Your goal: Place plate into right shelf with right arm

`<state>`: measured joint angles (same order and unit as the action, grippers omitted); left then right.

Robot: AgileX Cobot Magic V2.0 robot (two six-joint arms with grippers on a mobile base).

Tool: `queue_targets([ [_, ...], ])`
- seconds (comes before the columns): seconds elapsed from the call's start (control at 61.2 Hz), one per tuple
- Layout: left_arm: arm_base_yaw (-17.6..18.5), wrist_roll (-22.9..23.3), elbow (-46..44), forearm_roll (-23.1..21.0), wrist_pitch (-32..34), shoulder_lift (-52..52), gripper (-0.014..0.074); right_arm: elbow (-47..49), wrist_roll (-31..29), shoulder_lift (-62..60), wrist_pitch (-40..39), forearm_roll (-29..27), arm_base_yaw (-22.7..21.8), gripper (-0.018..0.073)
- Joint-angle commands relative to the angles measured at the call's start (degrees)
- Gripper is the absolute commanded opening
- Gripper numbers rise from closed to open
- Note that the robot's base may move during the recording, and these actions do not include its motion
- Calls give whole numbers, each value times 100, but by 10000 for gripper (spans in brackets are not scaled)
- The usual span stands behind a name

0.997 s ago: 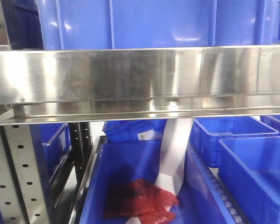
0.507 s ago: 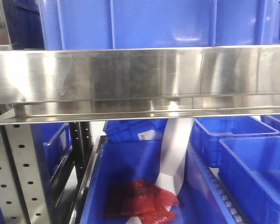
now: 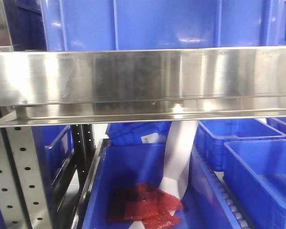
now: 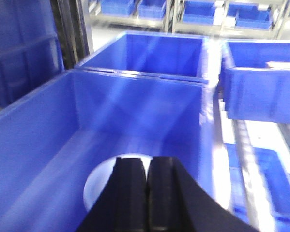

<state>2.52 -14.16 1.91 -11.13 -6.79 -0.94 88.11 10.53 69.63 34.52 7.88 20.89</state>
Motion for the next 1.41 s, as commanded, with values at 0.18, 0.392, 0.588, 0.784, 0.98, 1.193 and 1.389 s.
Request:
queue_targets([
  [0.18, 32, 16, 45, -34, 479, -63, -47, -2086, -11, -2215, -865, 53, -35, 28],
  [0.392, 32, 16, 45, -34, 479, -63, -47, -3726, -11, -3869, -1075, 59, -35, 28],
  [0.588, 32, 16, 45, -34, 479, -63, -47, -4710, -11, -4939, -1032, 59, -35, 28],
  [0.784, 32, 16, 45, -34, 479, -63, -47, -5064, -11, -5209, -995, 59, -35, 28],
  [0.98, 32, 16, 45, -34, 479, -63, -47, -5076, -11, -5209, -994, 59, -35, 28],
  [1.193, 32, 16, 45, -34, 479, -63, -47, -5289, -28, -5224, -1355, 64, -80, 28],
  [1.389, 32, 16, 45, -34, 479, -63, -47, -5979, -708, -5568, -2008, -373, -811, 28],
])
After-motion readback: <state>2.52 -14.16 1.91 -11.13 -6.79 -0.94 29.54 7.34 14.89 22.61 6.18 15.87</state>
